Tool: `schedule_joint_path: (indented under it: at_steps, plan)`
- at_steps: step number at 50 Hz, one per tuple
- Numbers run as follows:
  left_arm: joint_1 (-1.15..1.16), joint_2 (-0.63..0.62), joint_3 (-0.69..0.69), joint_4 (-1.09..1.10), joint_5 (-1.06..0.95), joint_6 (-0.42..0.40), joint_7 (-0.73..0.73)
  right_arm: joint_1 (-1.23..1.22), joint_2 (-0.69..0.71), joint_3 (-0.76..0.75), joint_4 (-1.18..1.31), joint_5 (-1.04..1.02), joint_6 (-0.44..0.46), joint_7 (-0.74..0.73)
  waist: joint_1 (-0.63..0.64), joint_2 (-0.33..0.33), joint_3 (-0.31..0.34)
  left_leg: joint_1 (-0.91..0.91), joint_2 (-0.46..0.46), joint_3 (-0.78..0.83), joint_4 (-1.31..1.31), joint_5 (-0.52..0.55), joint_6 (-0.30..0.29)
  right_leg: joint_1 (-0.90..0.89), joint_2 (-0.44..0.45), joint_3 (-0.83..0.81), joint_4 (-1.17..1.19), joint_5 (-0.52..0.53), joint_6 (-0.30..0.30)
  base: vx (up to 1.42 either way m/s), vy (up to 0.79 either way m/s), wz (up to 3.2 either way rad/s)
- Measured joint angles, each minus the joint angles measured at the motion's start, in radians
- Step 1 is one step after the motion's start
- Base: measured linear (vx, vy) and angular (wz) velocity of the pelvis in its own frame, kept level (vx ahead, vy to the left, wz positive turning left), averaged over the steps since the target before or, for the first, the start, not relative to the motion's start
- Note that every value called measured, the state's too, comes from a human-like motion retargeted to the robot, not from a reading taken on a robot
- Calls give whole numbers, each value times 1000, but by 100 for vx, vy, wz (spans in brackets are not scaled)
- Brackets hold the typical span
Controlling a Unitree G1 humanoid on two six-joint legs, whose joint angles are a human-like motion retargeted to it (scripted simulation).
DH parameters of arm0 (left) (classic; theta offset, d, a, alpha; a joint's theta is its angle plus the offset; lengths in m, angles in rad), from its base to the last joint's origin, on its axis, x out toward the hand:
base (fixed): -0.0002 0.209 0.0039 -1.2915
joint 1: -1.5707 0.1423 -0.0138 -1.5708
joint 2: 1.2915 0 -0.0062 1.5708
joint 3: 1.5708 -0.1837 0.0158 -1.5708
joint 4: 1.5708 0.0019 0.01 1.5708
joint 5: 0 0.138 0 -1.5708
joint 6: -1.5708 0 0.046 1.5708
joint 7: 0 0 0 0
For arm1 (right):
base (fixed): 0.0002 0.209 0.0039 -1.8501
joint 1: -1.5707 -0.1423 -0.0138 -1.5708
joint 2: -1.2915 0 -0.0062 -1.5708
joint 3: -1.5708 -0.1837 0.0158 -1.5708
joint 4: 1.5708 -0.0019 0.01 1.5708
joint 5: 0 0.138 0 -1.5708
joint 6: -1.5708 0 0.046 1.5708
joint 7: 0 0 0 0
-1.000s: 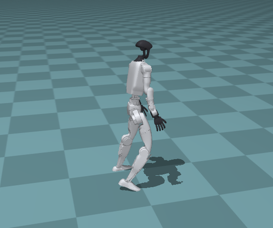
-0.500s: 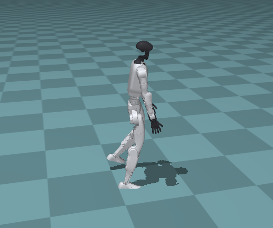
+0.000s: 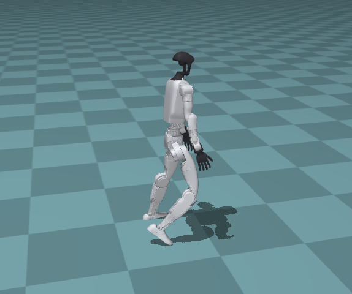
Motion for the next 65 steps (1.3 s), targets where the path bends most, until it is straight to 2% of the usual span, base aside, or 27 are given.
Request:
schedule_joint_path:
  at_steps: [2, 4, 7, 9, 13, 15, 19, 22, 25, 27, 30, 33, 36, 39, 45, 47, 49, 52, 55, 58, 60, 63, 65]
  plan:
    - [8, 9, 15, -20, -22, -12, 9, 1, -12, -11, 5, 2, -9, -1, -22, 9, 5, 18, -1, -15, 6, -1, 2, -14, -4, -31, -102, -53, 1, 44, -1, 47]
    - [21, 15, 32, -39, -66, -26, 19, -1, -24, -20, 10, 9, -17, -10, -46, 18, 9, 38, -5, -28, 10, 1, 3, -8, 1, -58, -282, -60, 10, 45, -7, 39]
    - [44, 23, 47, -61, -134, -42, 38, -8, -39, -28, 17, 22, -21, -37, -80, 24, 23, 73, -23, -52, 21, 3, 3, 44, 18, -66, -658, 14, 47, 48, -14, 31]
    - [59, 27, 51, -70, -142, -43, 47, -17, -44, -27, 20, 30, -19, -51, -91, 32, 35, 92, -33, -63, 46, 1, 13, 78, 26, -36, -789, 71, 59, 48, -17, -1]
    - [93, 14, 87, -71, -62, -19, 42, -39, -56, 9, 26, 49, -21, -32, -87, 61, 51, 70, -32, -73, 206, 11, 24, 129, 21, -8, -771, -3, 53, 48, -17, -34]
    - [112, -8, 132, -70, -32, 22, 26, -57, -67, 39, 34, 37, 6, -15, -97, 70, 62, 15, -30, -88, 368, 22, 17, 174, 12, -7, -790, -15, 50, 47, -15, -19]
    - [161, -65, 216, -95, -105, 77, -21, -95, -88, 65, 43, -34, 53, 0, -108, 88, 47, -161, -5, -71, 709, 39, 27, 212, 8, -1, -804, -31, 17, 43, -9, -21]
    - [194, -100, 247, -110, -155, 81, -56, -113, -88, 81, 39, -46, 62, 11, -92, 81, 34, -230, 3, -16, 783, -12, 44, 223, -2, 15, -790, -43, 15, 43, -1, -39]
    - [203, -118, 253, -116, -179, 78, -90, -138, -83, 96, 36, -39, 61, 25, -58, 66, 28, -257, -1, 37, 698, -49, 44, 232, -7, 36, -774, -50, 22, 43, 5, -36]
    - [225, -123, 238, -125, -219, 48, -58, -133, -79, 98, 31, -23, 33, -25, -59, 77, 20, -328, 39, 48, 717, -52, -9, 269, 7, 11, -777, -65, 30, 46, 10, 8]
    - [230, -119, 242, -127, -201, 36, -45, -131, -65, 120, 23, -19, 20, -17, -16, 70, 4, -320, 38, 56, 446, -32, -30, 297, 29, 17, -786, -56, 46, 46, 11, -21]
    - [226, -105, 253, -125, -190, 13, -4, -122, -52, 133, 16, -12, -2, -17, 20, 58, -1, -284, 37, 55, 182, 58, -52, 337, 47, 14, -774, -62, 56, 48, 17, -7]
    - [214, -88, 252, -102, -167, 6, 15, -100, -40, 129, 9, 12, -15, -19, 35, 32, -8, -242, 31, 33, 131, 49, -55, 366, 44, -4, -725, -64, 50, 48, 20, 25]
    - [156, -62, 218, -47, -199, -19, 0, -92, -26, 75, 5, -5, -27, -11, 64, 14, 3, -129, 18, 9, 2, 60, -5, 330, 47, 15, -565, -24, 28, 46, 20, 20]
    - [54, -2, 62, 58, -66, 5, 11, -35, 16, 50, -13, 54, -11, -57, 68, -56, -12, -133, -19, -29, 119, -25, -2, 93, -17, 49, -56, 141, 48, 43, 14, 52]
    - [14, 16, 50, 55, -73, 4, 37, -31, 21, 45, -19, 8, -2, -66, 62, -43, 7, -63, -12, -61, 47, 0, 2, 72, -16, 21, 6, 141, 33, 45, 5, 53]
    - [-4, 35, 48, 36, -31, 9, 56, -22, 24, 56, -21, 15, -5, -76, 57, -57, 9, -76, -22, -62, 122, -40, -2, 25, -48, 11, 40, 74, 17, 42, 2, 38]
    - [-34, 57, 83, -15, -98, -14, 74, -34, 17, 44, -16, -36, -7, -66, 46, -31, 21, 4, -5, -83, 30, -10, 8, 1, -13, -7, -61, 1, -1, 42, -5, 19]
    - [-36, 75, 103, -66, -189, -42, 84, -50, 9, 44, 2, -18, -14, -70, 20, -24, 36, 64, -12, -88, 5, -5, 9, -15, -11, -33, -232, -25, 19, 43, -10, 14]
    - [-26, 84, 105, -98, -228, -51, 74, -58, -8, 9, -3, 2, -13, -66, -17, -6, 34, 88, -16, -100, 4, 6, 5, 49, 20, -52, -625, 7, 34, 43, -16, 14]
    - [-19, 87, 98, -100, -230, -44, 75, -69, -17, 2, -1, 18, -7, -73, -31, 6, 40, 109, -21, -99, 19, 7, 7, 78, 28, -51, -754, 39, 41, 46, -21, -23]
    - [4, 77, 97, -71, -153, -30, 66, -88, -29, 22, 8, 31, -19, -61, -43, 38, 41, 117, -18, -87, 89, 21, 12, 82, 31, -35, -677, -49, 33, 48, -22, -55]
    - [29, 54, 121, -46, -72, 2, 56, -110, -45, 53, 23, 39, -12, -42, -66, 53, 42, 92, -25, -90, 188, 44, 14, 141, 32, -9, -752, -50, 37, 48, -22, -52]
